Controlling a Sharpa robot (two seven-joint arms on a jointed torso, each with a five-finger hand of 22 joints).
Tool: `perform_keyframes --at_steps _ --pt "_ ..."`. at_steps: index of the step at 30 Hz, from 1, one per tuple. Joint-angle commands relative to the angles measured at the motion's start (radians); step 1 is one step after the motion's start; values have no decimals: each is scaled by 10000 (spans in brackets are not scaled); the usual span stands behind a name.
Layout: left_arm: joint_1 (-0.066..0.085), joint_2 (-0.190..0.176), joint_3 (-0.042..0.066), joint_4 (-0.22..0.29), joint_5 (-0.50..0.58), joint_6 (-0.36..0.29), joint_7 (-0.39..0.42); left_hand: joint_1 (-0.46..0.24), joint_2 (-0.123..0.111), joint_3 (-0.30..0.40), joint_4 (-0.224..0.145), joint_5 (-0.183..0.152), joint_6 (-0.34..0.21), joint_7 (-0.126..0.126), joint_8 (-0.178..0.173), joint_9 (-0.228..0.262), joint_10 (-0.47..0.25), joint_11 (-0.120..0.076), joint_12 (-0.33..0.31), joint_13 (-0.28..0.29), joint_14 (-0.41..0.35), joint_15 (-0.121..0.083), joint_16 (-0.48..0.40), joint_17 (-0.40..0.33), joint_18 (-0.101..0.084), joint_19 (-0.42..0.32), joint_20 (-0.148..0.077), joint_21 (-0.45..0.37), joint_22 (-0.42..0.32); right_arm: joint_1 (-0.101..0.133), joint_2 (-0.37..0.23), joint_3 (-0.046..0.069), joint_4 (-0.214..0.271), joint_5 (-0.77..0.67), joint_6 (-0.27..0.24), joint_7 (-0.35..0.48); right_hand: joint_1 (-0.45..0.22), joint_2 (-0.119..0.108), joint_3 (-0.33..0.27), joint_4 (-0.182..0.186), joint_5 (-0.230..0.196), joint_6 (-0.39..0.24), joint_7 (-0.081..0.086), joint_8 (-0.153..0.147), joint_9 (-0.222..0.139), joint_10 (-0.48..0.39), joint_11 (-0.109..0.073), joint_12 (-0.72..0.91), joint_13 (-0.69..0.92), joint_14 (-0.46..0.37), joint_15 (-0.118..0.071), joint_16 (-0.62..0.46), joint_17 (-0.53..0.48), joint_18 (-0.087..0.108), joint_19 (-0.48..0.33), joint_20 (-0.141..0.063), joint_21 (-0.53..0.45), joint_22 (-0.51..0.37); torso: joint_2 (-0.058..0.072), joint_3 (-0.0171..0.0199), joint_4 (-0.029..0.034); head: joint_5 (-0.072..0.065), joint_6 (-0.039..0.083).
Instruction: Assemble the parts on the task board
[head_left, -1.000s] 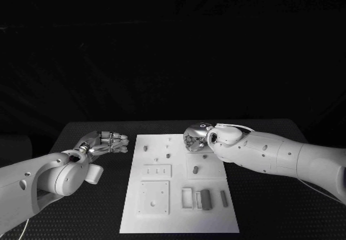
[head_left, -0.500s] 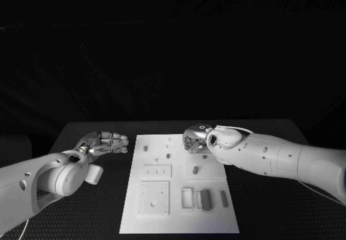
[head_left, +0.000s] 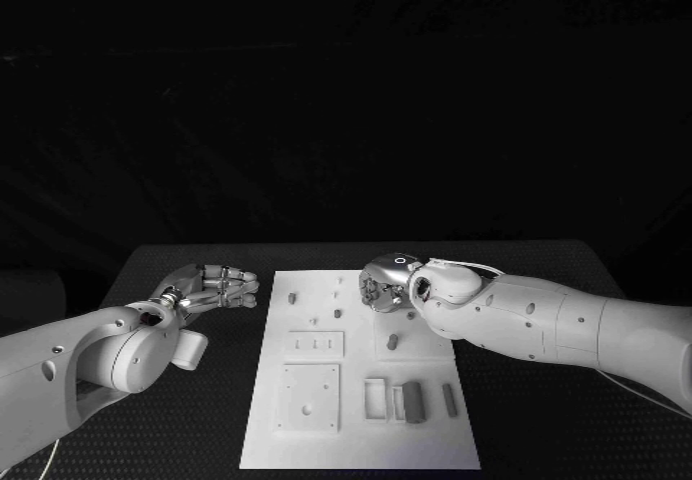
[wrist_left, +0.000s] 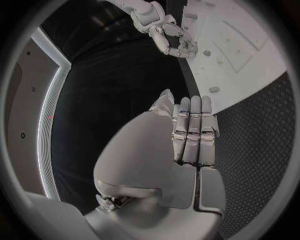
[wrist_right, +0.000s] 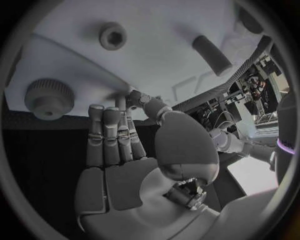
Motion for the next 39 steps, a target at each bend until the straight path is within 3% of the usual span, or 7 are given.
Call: perform_keyframes --at_steps 1,8,11,18,24,39 --pt "3 0 6 28 12 111 49 -75 13 -68 -9 54 84 14 -61 -10 101 3 -40 -16 52 16 -36 18 49 89 -15 -55 -9 7 56 22 99 -613 -798 -366 64 44 54 5 68 497 -213 150 94 99 -3 -4 -28 47 -57 44 -2 296 59 -58 57 185 6 3 -7 20 49" --pt "3 36 6 18 12 122 54 -66 10 -67 -13 54 85 14 -63 -11 104 2 -44 -16 53 15 -40 22 49 90 -16 -58 -9 47 308 60 112 -793 -1208 -577 104 -30 61 2 67 587 -245 158 81 207 -34 -3 -131 102 -89 105 2 296 113 -100 128 187 1 -11 10 13 135" --pt "3 26 6 11 12 111 52 -61 11 -66 -13 54 86 14 -64 -11 105 2 -46 -16 54 15 -42 23 49 90 -16 -59 -9 51 447 63 42 -949 -1365 -660 110 -38 62 2 68 600 -249 158 78 225 -39 -3 -150 112 -94 115 3 296 121 -106 139 187 3 1 1 37 156" --pt "5 25 7 -3 12 88 61 -53 9 -65 -15 54 87 13 -67 -13 108 2 -51 -16 56 15 -45 27 50 91 -17 -62 -10 54 949 64 -442 -1656 -1888 -1060 132 -82 64 0 67 641 -263 159 69 274 -53 -3 -199 135 -108 143 4 296 141 -125 173 188 6 2 -11 60 247" --pt "5 81 7 -42 12 94 72 -44 10 -63 -15 54 89 13 -70 -14 110 2 -56 -16 58 15 -50 31 49 93 -17 -64 -10 48 1395 61 -833 -2220 -2214 -1361 160 -135 66 1 67 693 -280 161 57 336 -71 0 -257 167 -125 175 5 296 169 -147 216 188 0 -2 25 79 305" --pt "6 106 8 -39 12 89 64 -39 9 -67 -9 53 92 15 -77 -17 114 4 -70 -16 58 17 -63 41 46 95 -14 -73 -10 27 2015 10 -1594 -2515 -2055 -1430 172 -181 63 4 66 736 -293 158 44 387 -85 -2 -313 198 -140 195 0 296 194 -165 254 185 17 -7 16 140 364"
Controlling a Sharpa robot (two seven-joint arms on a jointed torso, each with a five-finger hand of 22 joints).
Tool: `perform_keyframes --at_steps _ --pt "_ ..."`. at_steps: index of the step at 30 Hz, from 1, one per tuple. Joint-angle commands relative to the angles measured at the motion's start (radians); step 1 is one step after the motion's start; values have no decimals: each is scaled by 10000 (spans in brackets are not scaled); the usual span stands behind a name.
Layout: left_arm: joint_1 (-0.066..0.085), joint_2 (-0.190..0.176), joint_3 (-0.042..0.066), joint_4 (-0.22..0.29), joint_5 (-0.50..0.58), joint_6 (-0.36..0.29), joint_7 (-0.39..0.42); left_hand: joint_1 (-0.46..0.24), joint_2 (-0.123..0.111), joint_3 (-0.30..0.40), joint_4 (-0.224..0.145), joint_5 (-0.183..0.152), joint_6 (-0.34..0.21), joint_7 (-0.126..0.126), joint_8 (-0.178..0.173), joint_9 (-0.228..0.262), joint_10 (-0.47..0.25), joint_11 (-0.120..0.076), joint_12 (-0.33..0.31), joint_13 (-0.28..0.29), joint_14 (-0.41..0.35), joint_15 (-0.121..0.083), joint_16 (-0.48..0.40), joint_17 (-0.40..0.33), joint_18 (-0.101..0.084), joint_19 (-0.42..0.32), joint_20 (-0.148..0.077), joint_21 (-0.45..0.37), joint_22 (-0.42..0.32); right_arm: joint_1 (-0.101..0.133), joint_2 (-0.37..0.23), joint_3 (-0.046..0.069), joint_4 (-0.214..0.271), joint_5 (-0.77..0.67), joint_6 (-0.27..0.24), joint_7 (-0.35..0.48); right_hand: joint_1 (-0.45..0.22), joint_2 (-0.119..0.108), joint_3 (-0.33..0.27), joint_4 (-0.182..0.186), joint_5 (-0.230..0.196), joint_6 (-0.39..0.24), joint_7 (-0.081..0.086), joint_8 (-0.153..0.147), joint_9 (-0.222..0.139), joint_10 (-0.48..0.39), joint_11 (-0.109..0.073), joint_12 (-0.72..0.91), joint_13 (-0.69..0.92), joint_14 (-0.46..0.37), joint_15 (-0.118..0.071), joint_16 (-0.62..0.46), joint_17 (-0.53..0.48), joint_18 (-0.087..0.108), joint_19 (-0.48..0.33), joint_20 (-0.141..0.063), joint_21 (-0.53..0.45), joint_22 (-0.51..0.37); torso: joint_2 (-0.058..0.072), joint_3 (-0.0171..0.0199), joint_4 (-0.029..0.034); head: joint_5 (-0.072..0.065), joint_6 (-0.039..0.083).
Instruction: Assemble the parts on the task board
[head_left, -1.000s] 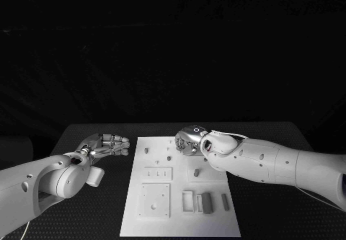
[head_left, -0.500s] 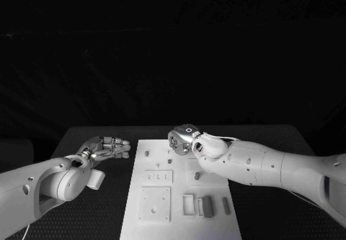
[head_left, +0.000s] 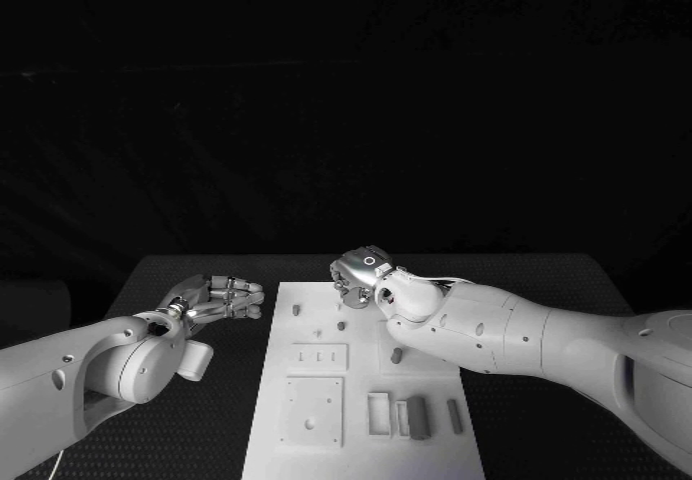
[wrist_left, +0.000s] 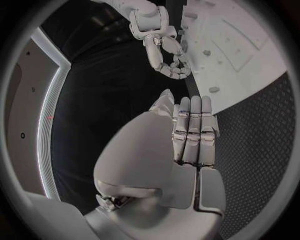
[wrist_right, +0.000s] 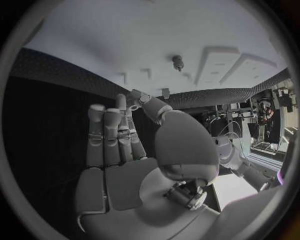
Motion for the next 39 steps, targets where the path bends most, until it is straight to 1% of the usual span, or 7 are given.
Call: perform_keyframes --at_steps 1,6,9,11,20,24,39 --pt "6 8 7 40 12 88 69 -39 9 -67 -9 53 56 -22 -40 -10 44 6 -69 -16 59 17 -65 16 114 59 23 -35 -12 -4 83 -27 -141 -325 58 -87 38 -43 51 -11 24 721 -278 141 43 65 -11 29 -12 -11 -72 38 -1 307 -2 -82 32 187 5 -3 2 9 -10" --pt "9 -21 8 82 6 83 65 -39 6 -70 -8 53 56 -21 -42 -11 45 7 -73 -16 59 18 -68 18 114 58 24 -37 -12 -5 121 -60 -247 -333 171 -93 33 -38 50 -5 25 721 -277 137 40 68 -10 26 -21 -11 -71 38 -3 307 -2 -83 34 185 11 2 5 28 -35" --pt "9 -38 8 87 2 76 60 -39 3 -72 -8 53 57 -21 -43 -12 46 7 -75 -16 60 18 -70 20 113 59 24 -38 -12 -5 119 -71 -275 -328 221 -76 31 -40 50 -5 24 721 -276 136 38 69 -10 25 -26 -11 -71 38 -4 307 -3 -83 34 184 10 5 1 39 -60" --pt "10 -39 8 83 2 77 61 -39 1 -73 -8 53 57 -21 -44 -12 47 7 -77 -16 60 18 -72 21 113 59 24 -40 -13 -5 122 -76 -288 -318 293 -49 30 -39 50 -4 25 722 -276 134 37 71 -10 23 -30 -11 -70 38 -4 307 -3 -83 35 184 5 9 -19 56 -79" --pt "10 -23 9 89 -1 80 62 -39 -2 -77 -7 53 60 -21 -48 -14 50 8 -85 -15 62 19 -79 27 112 61 24 -44 -12 -9 173 -100 -352 -303 407 -1 25 -33 51 -2 25 725 -276 130 32 77 -9 20 -46 -10 -69 40 -6 307 -6 -84 37 181 4 14 -21 83 -109" --pt "11 -30 9 99 -1 85 61 -38 -1 -77 -6 54 61 -21 -50 -14 52 8 -88 -15 62 19 -82 30 112 63 24 -46 -12 -10 188 -117 -353 -255 463 35 23 -30 51 -2 25 727 -276 128 30 80 -9 19 -51 -10 -69 41 -7 307 -7 -85 38 180 5 4 -21 84 -115" --pt "13 -29 10 79 -6 78 54 -39 -3 -82 -5 53 66 -20 -56 -17 59 8 -102 -14 66 19 -95 41 111 66 25 -54 -12 -13 159 -170 -386 -199 671 51 14 -22 51 -3 25 731 -276 119 21 90 -8 13 -78 -10 -68 45 -9 307 -12 -85 41 177 12 2 -31 111 -169"
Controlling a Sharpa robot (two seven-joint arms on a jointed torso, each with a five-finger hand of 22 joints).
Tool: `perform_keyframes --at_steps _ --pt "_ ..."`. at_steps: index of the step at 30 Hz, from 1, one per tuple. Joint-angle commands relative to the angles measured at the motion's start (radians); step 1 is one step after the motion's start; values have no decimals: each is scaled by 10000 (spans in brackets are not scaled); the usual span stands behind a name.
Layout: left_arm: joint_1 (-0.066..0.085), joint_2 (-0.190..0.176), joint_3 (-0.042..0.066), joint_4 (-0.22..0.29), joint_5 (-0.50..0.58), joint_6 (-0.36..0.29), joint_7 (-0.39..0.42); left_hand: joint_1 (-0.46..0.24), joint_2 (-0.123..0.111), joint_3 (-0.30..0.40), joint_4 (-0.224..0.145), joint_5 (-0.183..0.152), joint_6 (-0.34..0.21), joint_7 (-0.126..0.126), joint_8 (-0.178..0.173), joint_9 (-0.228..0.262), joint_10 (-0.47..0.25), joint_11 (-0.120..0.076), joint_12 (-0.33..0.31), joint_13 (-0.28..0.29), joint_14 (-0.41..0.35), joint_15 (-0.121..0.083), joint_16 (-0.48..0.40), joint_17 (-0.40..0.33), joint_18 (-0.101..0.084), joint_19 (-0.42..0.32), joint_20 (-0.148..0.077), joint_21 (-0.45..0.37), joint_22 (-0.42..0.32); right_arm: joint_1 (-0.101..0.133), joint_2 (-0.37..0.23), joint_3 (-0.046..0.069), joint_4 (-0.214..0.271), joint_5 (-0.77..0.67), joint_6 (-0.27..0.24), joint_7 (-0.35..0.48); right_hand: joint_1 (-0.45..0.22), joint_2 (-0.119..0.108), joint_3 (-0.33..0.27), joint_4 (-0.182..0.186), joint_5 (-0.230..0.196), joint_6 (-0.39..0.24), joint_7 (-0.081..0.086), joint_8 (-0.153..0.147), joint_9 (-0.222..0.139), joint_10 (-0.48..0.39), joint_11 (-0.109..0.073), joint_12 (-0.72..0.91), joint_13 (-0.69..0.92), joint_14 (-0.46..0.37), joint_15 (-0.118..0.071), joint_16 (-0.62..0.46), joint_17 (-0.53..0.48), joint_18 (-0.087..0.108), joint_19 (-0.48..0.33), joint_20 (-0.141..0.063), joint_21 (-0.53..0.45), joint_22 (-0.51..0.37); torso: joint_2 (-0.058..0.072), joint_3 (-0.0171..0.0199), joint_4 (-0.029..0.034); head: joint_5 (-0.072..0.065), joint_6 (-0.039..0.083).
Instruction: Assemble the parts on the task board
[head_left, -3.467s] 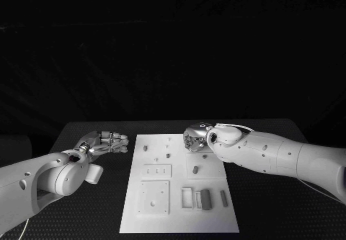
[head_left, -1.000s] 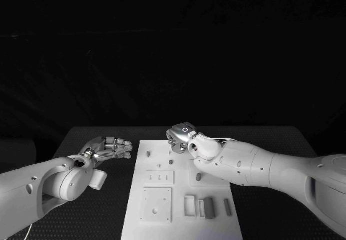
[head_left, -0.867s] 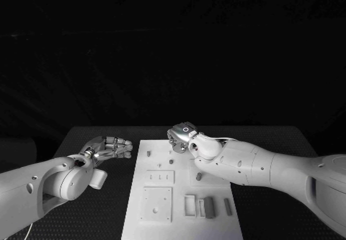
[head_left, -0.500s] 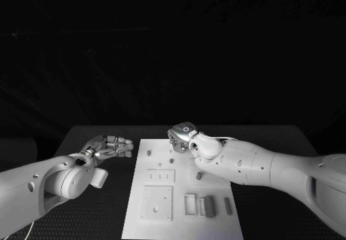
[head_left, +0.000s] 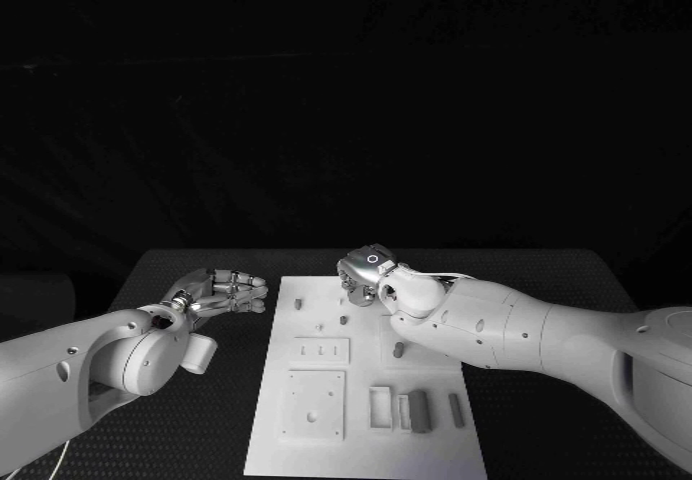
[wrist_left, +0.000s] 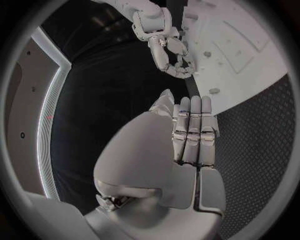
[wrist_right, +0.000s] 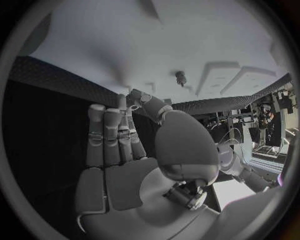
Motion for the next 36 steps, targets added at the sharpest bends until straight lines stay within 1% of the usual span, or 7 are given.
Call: perform_keyframes --at_steps 1,5,9,18,30,36 --pt "9 20 8 -3 -4 80 64 -39 -3 -83 -5 53 66 -20 -57 -11 60 8 -60 -14 66 20 -56 16 113 67 24 -54 -13 -2 4 -6 -4 -61 201 52 70 59 71 17 71 672 -275 108 20 96 -8 12 -12 10 -52 47 -9 308 10 -71 40 177 7 2 -10 4 -12" --pt "8 45 8 -12 -4 90 66 -39 -3 -84 -5 53 67 -19 -59 -12 61 8 -64 -14 66 20 -59 19 113 68 24 -56 -13 -2 48 -8 0 -60 159 47 67 61 71 17 71 673 -275 106 18 99 -7 10 -18 10 -51 47 -10 308 8 -71 41 176 5 -2 -7 -10 7" --pt "8 59 8 -16 -4 94 71 -39 1 -84 -4 54 68 -19 -61 -12 63 8 -68 -14 67 20 -63 22 113 69 24 -58 -13 -2 95 -8 -18 -60 166 49 66 64 72 16 71 675 -275 104 16 102 -7 9 -25 9 -51 48 -10 308 7 -71 41 176 -3 0 5 -8 -7" --pt "8 47 8 -9 -4 94 58 -38 -1 -86 -5 53 70 -19 -65 -14 66 8 -76 -14 69 20 -71 28 113 70 24 -63 -13 -3 152 -9 -93 -60 141 40 60 66 70 15 71 678 -275 100 12 107 -7 6 -41 8 -51 51 -11 308 4 -71 43 174 0 -4 -7 15 -13" --pt "8 64 8 -20 -4 116 51 -41 0 -90 -3 52 72 -19 -69 -16 70 9 -85 -13 70 20 -79 36 111 72 25 -69 -14 -3 239 -10 -257 -13 322 106 57 69 71 15 71 682 -276 96 7 114 -7 3 -58 6 -51 54 -13 308 2 -71 45 173 -1 -2 -6 5 -12" --pt "9 62 8 -10 -4 123 44 -42 0 -92 -3 52 73 -19 -71 -17 72 9 -90 -13 71 20 -84 39 111 72 25 -72 -14 -4 286 -28 -334 5 433 122 52 73 71 17 71 679 -274 90 3 113 -5 -2 -69 2 -50 53 -14 308 -1 -70 45 171 6 1 -4 8 -24"
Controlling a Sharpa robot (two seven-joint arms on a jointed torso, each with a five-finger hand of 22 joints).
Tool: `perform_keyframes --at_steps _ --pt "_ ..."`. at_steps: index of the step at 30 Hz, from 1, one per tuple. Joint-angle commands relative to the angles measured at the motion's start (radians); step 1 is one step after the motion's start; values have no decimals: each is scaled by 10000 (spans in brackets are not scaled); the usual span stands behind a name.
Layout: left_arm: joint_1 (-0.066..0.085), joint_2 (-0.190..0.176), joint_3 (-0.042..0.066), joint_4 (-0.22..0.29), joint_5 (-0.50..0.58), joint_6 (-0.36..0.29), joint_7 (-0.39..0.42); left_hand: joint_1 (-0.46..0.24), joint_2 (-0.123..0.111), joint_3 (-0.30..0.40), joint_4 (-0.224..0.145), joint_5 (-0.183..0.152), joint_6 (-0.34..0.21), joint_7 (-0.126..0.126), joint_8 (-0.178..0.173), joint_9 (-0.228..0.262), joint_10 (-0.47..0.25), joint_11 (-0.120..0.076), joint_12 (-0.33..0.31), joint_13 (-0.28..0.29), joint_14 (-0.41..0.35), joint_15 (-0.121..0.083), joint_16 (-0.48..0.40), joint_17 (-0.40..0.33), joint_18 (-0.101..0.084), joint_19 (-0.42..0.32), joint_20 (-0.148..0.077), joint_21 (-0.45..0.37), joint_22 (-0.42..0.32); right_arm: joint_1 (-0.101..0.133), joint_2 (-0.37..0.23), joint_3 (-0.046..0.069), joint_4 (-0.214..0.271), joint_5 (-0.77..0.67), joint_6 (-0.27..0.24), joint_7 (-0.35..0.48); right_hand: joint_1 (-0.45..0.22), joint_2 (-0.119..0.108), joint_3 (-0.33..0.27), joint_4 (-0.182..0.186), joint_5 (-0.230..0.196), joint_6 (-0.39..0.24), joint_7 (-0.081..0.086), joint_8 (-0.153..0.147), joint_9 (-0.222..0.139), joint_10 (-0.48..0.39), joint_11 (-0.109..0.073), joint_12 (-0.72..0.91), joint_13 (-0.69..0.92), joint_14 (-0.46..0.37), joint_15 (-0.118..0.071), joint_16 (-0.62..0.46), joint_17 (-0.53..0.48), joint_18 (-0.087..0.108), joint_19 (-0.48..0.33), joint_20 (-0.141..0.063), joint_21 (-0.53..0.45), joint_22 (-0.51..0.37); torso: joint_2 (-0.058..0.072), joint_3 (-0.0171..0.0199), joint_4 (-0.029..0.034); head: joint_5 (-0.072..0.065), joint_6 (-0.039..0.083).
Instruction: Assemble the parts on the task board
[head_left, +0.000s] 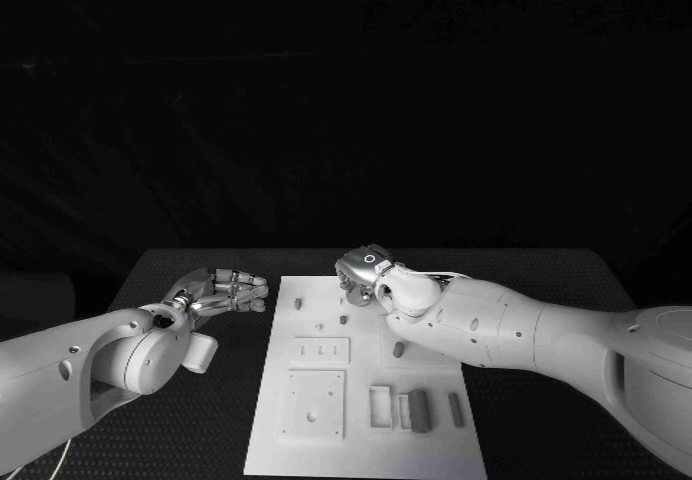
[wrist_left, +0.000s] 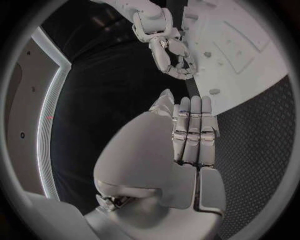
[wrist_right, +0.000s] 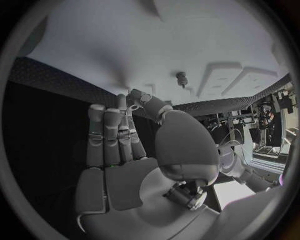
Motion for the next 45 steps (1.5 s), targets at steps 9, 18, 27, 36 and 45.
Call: perform_keyframes --at_steps 9,18,27,36,45 --pt "9 24 8 12 -4 128 45 -47 -3 -46 2 52 72 -17 -36 -12 73 10 -61 -13 70 21 -54 20 111 73 26 -40 -14 -3 87 -27 -130 79 254 134 12 57 58 0 27 615 -234 56 -19 29 28 -31 -71 -54 -50 44 -29 307 -11 -65 22 160 3 1 -7 -8 -17" --pt "10 15 8 15 -4 120 37 -48 -5 -48 1 52 71 -16 -40 -14 75 11 -68 -13 71 22 -60 25 110 73 25 -44 -14 -2 149 -42 -256 580 178 288 -73 -342 53 81 23 -419 230 -567 -352 -1228 500 -142 -696 -227 402 -73 -206 307 -207 89 -169 114 2 -1 -8 -8 -23" --pt "11 0 8 22 -4 112 29 -53 -15 -56 2 51 63 -12 -49 -17 70 15 -80 -15 67 24 -71 30 108 71 27 -51 -15 0 83 -44 -181 794 16 259 -58 -793 54 275 16 -1120 361 -869 -584 -2095 744 -126 -1270 -384 635 -45 -298 307 -282 164 -269 113 1 -6 -7 -10 -31" --pt "14 -42 8 59 -4 86 26 -59 -26 -65 2 48 55 -7 -58 -20 70 18 -90 -15 64 27 -81 37 107 68 29 -58 -15 21 -141 -44 122 862 -217 224 -23 -996 58 407 14 -1226 385 -863 -623 -2305 800 -106 -1496 -461 689 -22 -336 307 -317 193 -315 115 5 2 -12 -22 -34" --pt "16 -146 8 120 -10 81 51 -55 -26 -65 -1 48 56 -7 -61 -21 73 18 -96 -14 65 27 -87 42 108 70 29 -61 -15 359 -1247 49 1547 1633 -635 408 49 -989 37 533 10 -1021 383 -676 -597 -1997 773 56 -1593 -364 665 86 -364 307 -207 154 -269 136 6 10 -20 -67 52"
